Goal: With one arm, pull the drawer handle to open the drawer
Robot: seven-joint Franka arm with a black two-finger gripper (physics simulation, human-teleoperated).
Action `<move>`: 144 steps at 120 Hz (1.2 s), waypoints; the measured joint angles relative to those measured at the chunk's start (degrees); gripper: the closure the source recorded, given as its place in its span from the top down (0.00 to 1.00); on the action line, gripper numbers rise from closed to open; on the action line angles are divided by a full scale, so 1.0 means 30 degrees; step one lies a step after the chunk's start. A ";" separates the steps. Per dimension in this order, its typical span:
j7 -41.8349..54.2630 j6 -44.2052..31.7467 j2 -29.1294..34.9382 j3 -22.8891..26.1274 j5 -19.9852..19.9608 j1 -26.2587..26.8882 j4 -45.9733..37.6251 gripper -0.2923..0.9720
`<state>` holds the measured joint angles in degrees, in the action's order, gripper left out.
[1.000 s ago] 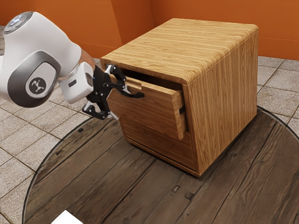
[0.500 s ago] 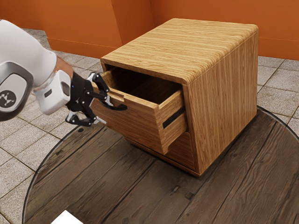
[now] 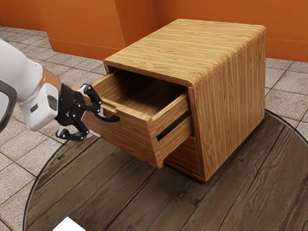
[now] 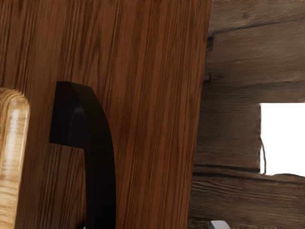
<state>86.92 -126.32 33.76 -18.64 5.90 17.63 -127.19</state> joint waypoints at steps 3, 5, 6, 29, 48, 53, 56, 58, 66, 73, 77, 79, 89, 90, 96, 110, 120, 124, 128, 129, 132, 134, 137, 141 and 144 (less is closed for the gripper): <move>-0.0014 0.0020 0.0147 0.0057 -0.0004 -0.0059 -0.0111 0.37; -0.0025 0.0034 0.0240 0.0106 -0.0012 -0.0099 -0.0177 0.37; -0.0030 0.0042 0.0281 0.0133 -0.0014 -0.0118 -0.0205 0.37; -0.0166 0.0351 0.1378 0.0853 -0.0027 -0.0698 -0.1039 0.37; -0.0284 0.0834 0.2537 0.1130 0.0117 -0.1365 -0.1771 0.38; -0.0309 0.0997 0.2887 0.1149 0.0123 -0.1487 -0.1974 0.39; -0.0324 0.1079 0.3043 0.1148 0.0126 -0.1541 -0.2081 0.40; -0.0333 0.1135 0.3139 0.1147 0.0132 -0.1587 -0.2141 0.40; -0.0369 0.1325 0.3385 0.1157 0.0115 -0.1689 -0.2280 0.41; -0.0397 0.1439 0.3455 0.1162 0.0110 -0.1715 -0.2316 0.41; -0.0413 0.1485 0.3459 0.1164 0.0109 -0.1712 -0.2324 0.42; -0.0420 0.1509 0.3459 0.1163 0.0108 -0.1710 -0.2327 0.43; -0.0449 0.1629 0.3458 0.1172 0.0136 -0.1712 -0.2323 0.48; -0.0452 0.1641 0.3457 0.1172 0.0137 -0.1713 -0.2318 0.47; -0.0470 0.1701 0.3487 0.1286 0.0101 -0.1746 -0.2253 0.46; -0.0556 0.1822 0.3824 0.1795 0.0119 -0.1757 -0.1789 0.56; -0.0671 0.1895 0.4041 0.2301 0.0134 -0.1749 -0.1505 0.63; -0.1093 0.2539 0.4125 0.3378 0.0299 -0.1751 -0.0674 0.65; -0.2064 0.3910 0.4003 0.4856 0.0638 -0.1638 0.0939 0.67; -0.2381 0.4316 0.3906 0.5232 0.0709 -0.1567 0.1382 0.68; -0.3438 0.5612 0.3515 0.6233 0.0843 -0.1207 0.2555 0.69; -0.4200 0.6500 0.3265 0.6717 0.0787 -0.0939 0.3173 0.70; -0.5397 0.7802 0.3023 0.7232 0.0632 -0.0645 0.3825 0.71; -0.6969 0.9334 0.2585 0.7581 0.0531 -0.0587 0.4514 0.72; -0.8077 1.0331 0.1878 0.7516 0.0534 -0.0719 0.5106 0.72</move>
<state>62.69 -95.32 39.40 3.91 7.50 15.47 -111.87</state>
